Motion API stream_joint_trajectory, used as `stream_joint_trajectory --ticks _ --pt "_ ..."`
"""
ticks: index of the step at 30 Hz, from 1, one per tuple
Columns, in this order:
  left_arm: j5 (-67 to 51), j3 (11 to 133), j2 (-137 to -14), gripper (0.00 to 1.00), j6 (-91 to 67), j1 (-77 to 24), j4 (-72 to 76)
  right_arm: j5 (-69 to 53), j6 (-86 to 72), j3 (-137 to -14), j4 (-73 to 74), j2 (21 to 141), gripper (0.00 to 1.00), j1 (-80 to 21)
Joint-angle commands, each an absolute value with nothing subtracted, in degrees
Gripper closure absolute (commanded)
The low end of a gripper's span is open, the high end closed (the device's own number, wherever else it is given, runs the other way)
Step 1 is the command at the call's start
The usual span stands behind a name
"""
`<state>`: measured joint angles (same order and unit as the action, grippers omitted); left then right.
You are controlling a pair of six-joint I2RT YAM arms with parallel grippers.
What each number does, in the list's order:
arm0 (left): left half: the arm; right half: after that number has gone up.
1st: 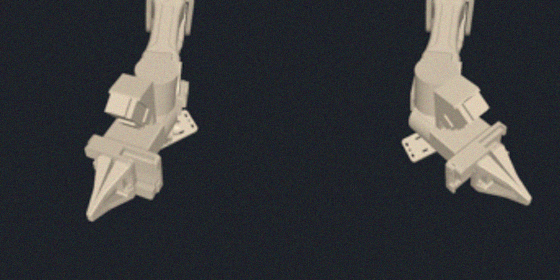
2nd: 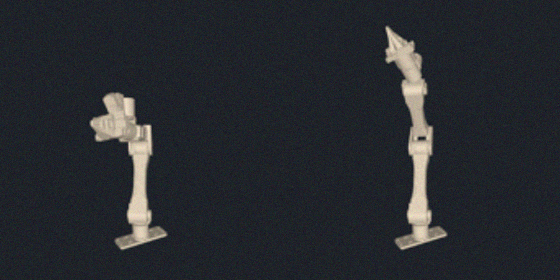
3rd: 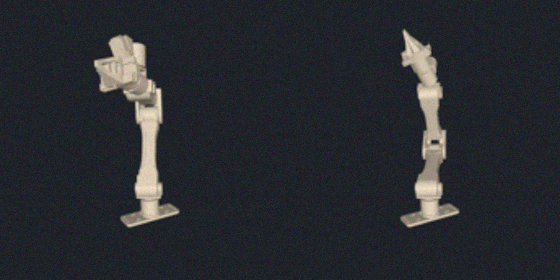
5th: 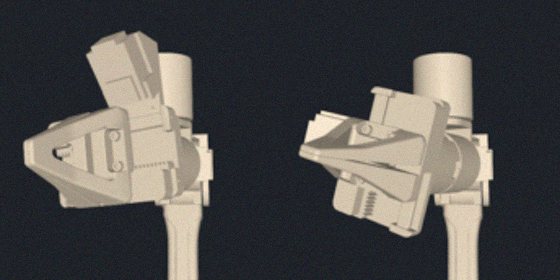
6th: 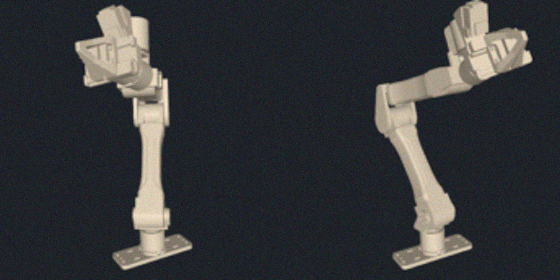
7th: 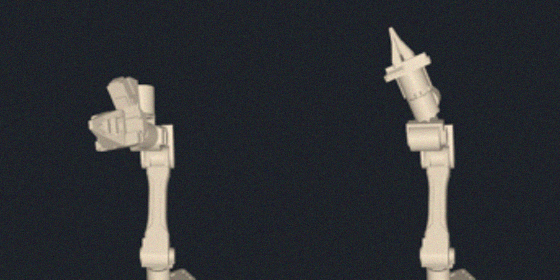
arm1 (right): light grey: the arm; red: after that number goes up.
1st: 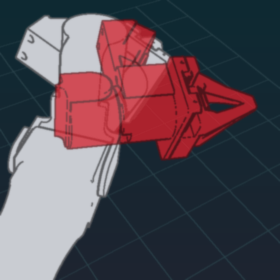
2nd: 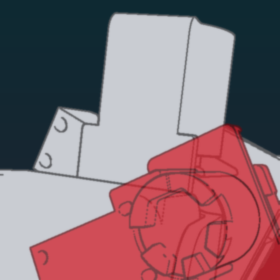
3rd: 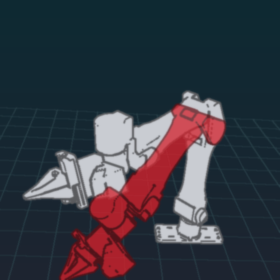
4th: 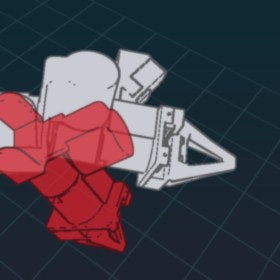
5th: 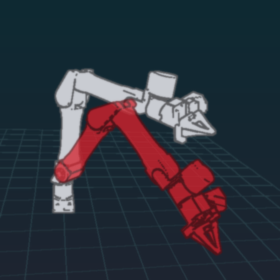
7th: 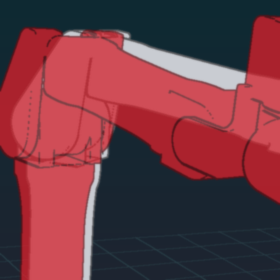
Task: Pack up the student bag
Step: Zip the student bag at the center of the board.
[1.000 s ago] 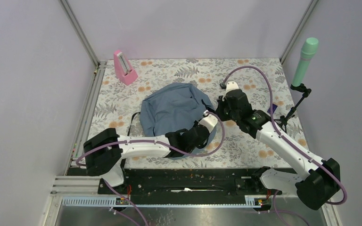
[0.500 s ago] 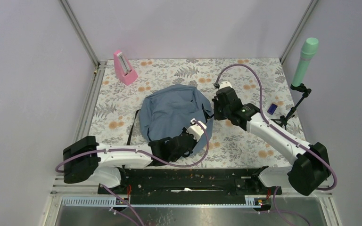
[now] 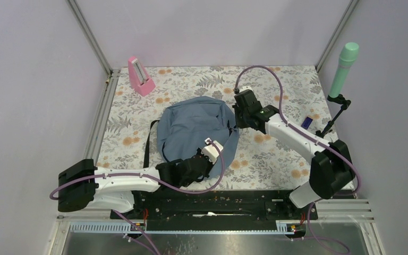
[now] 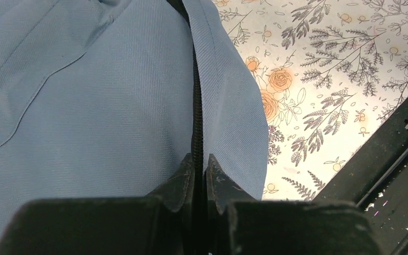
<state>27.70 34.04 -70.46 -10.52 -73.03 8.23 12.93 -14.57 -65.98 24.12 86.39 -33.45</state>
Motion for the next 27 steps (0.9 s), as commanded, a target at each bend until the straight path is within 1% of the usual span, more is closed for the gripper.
stream_joint_trajectory --ticks 1,18,24,25,26,27 --pt "26.4 32.5 -68.5 1.00 -10.6 -73.7 4.5 20.4 -11.4 -70.4 21.1 89.5 1.00 -30.4" --pt "19.5 31.8 -68.6 1.00 -8.9 -73.7 6.6 20.6 -9.3 -82.4 17.3 105.5 1.00 -26.5" --pt "20.4 34.2 -70.5 1.00 -10.7 -73.6 5.5 17.3 -8.6 -84.6 17.9 105.5 1.00 -26.1" --pt "21.4 35.0 -71.0 0.98 -11.4 -73.6 5.0 15.5 -8.1 -84.5 17.9 104.9 1.00 -26.1" --pt "22.3 35.9 -71.5 0.80 -12.4 -73.5 4.5 13.3 -7.4 -84.4 18.0 104.2 1.00 -26.1" --pt "22.9 36.7 -71.9 0.59 -13.5 -73.4 4.0 11.2 -7.0 -84.5 18.8 103.6 1.00 -26.1"
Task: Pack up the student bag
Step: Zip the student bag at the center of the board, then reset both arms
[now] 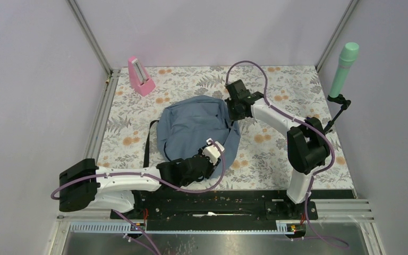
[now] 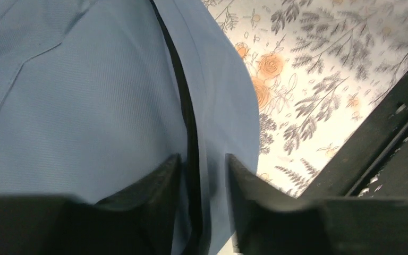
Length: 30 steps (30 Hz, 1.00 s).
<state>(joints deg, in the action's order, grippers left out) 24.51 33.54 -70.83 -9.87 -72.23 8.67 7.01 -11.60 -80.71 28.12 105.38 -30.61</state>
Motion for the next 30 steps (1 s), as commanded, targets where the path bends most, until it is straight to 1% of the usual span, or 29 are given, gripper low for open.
stream_joint_trajectory --ticks 1,2,3,4,5,6,8,9,11,12,17,24,27,30 --pt "23.2 37.4 -72.0 0.43 -14.3 -73.1 3.8 9.6 -6.7 -85.2 20.4 103.3 1.00 -26.1" --pt "23.2 38.0 -72.0 0.30 -15.2 -72.8 3.9 7.2 -6.1 -86.4 22.6 103.2 1.00 -26.1" --pt "23.2 38.7 -71.7 0.21 -15.7 -72.5 3.9 5.2 -5.1 -87.7 25.0 103.2 1.00 -26.1" --pt "23.3 39.4 -71.5 0.15 -16.1 -72.3 3.9 3.5 -4.5 -88.5 26.8 102.9 0.95 -26.1" --pt "23.2 40.1 -71.2 0.10 -16.4 -72.0 3.8 1.7 -3.6 -88.8 28.1 102.4 0.86 -26.1" --pt "22.6 40.8 -71.0 0.06 -16.7 -71.6 3.7 0.4 -3.0 -88.7 28.9 101.4 0.73 -26.1" --pt "19.3 42.2 -70.5 0.02 -17.5 -69.9 3.3 -2.5 -2.1 -87.7 29.7 99.3 0.45 -26.1" --pt "16.4 43.1 -70.2 0.01 -18.1 -68.6 2.8 -3.5 -1.6 -87.0 29.8 98.3 0.35 -26.1" --pt "11.2 43.4 -69.1 0.01 -20.2 -65.7 3.1 -5.3 -1.1 -85.6 29.9 96.1 0.20 -26.1" --pt "9.0 43.2 -68.3 0.01 -21.4 -64.2 3.8 -5.7 -1.1 -85.3 30.3 95.4 0.15 -26.0" --pt "2.5 42.9 -65.4 0.01 -27.3 -54.6 3.0 -7.1 -4.2 -83.1 31.6 92.2 0.12 -23.7" --pt "-0.5 42.8 -62.1 0.01 -32.8 -38.9 -2.8 -8.3 -11.1 -77.2 29.9 86.9 0.11 -17.0" --pt "-2.2 42.8 -59.8 0.01 -34.7 -31.4 -6.2 -7.6 -13.3 -73.3 29.3 83.2 0.11 -13.1" --pt "-3.4 44.1 -57.4 0.01 -34.7 -24.0 -10.1 -5.9 -14.6 -68.4 27.3 77.1 0.11 -9.2"
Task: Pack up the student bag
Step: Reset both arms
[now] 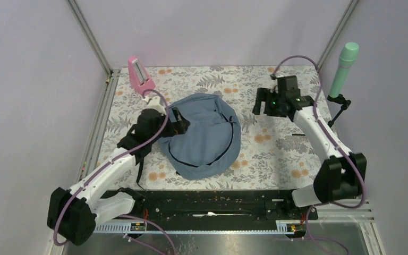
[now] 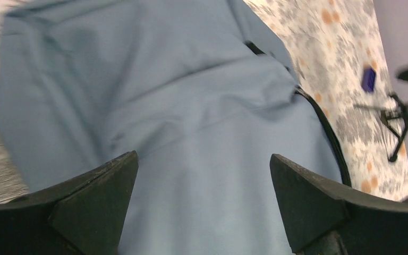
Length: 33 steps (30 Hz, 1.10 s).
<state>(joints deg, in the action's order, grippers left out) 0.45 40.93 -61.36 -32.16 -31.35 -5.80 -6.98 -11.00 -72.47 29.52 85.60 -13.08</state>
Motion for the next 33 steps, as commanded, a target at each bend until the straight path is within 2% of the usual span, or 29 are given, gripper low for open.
stream_joint_trajectory --ticks 1,6,9,14,23,33 --pt "-3.8 44.8 -56.8 0.01 -34.5 -21.4 -11.4 -5.3 -14.8 -66.8 26.8 74.9 0.11 -7.9" --pt "-2.2 49.7 -52.5 0.01 -29.0 -11.2 -16.3 -3.1 -14.1 -58.8 21.3 62.3 0.05 -2.8" --pt "6.0 53.1 -47.9 0.01 -21.9 -10.5 -16.8 1.5 -11.3 -53.4 15.1 53.4 0.00 -2.4" --pt "12.3 54.1 -40.8 0.01 -14.8 -10.5 -12.2 4.2 -5.7 -46.1 5.3 42.1 0.00 -2.4" --pt "14.6 44.9 -32.9 0.01 -12.3 -10.6 -9.4 6.6 -4.6 -32.2 -8.7 32.0 0.00 -2.4" --pt "13.5 45.5 -33.6 0.01 -12.2 -10.5 -9.9 7.0 -3.7 -31.5 -8.2 30.6 0.00 -2.4"
